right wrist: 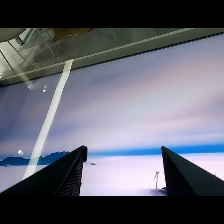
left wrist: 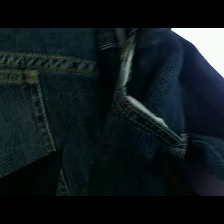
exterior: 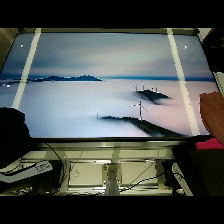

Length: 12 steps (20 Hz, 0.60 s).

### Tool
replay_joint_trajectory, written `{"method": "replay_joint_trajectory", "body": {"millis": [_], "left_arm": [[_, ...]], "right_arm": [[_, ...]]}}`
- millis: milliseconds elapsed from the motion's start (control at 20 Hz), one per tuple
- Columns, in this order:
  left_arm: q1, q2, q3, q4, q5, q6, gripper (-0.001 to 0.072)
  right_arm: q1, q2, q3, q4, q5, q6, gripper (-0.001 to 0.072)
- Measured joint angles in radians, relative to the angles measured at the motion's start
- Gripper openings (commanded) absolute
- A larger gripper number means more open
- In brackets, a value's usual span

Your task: Fold the clothes and pants, and hang the long-sleeved shirts on hangers.

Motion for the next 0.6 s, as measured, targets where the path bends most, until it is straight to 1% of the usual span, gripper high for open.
{"method": "replay_joint_trajectory", "body": {"millis": [100,250,300,350,400,450,500,600], "left_arm": [[0.026,-0.011,0.000,-0.019,-0.018,-0.043,0.0702],[0.045,-0.048,0.000,-0.076,-0.061,-0.073,0.0703],[0.047,-0.066,0.000,-0.090,-0.078,-0.079,0.0692],[0.048,-0.083,0.001,-0.097,-0.094,-0.083,0.0642],[0.050,-0.101,0.001,-0.104,-0.114,-0.087,0.0439],[0.050,-0.114,0.001,-0.107,-0.134,-0.092,0.0090],[0.051,-0.122,0.002,-0.107,-0.151,-0.092,0.0046],[0.051,-0.124,0.002,-0.109,-0.180,-0.092,0.0045]], "right_arm": [[0.000,0.000,0.000,0.000,0.000,0.000,0.0546],[0.000,0.000,0.000,0.000,0.000,0.000,0.0547],[0.000,0.000,0.000,0.000,0.000,0.000,0.0547],[0.000,0.000,0.000,0.000,0.000,0.000,0.0546],[0.000,0.000,0.000,0.000,0.000,0.000,0.0546],[0.000,0.000,0.000,0.000,0.000,0.000,0.0546],[0.000,0.000,0.000,0.000,0.000,0.000,0.0546],[0.000,0.000,0.000,0.000,0.000,0.000,0.0546]]}}
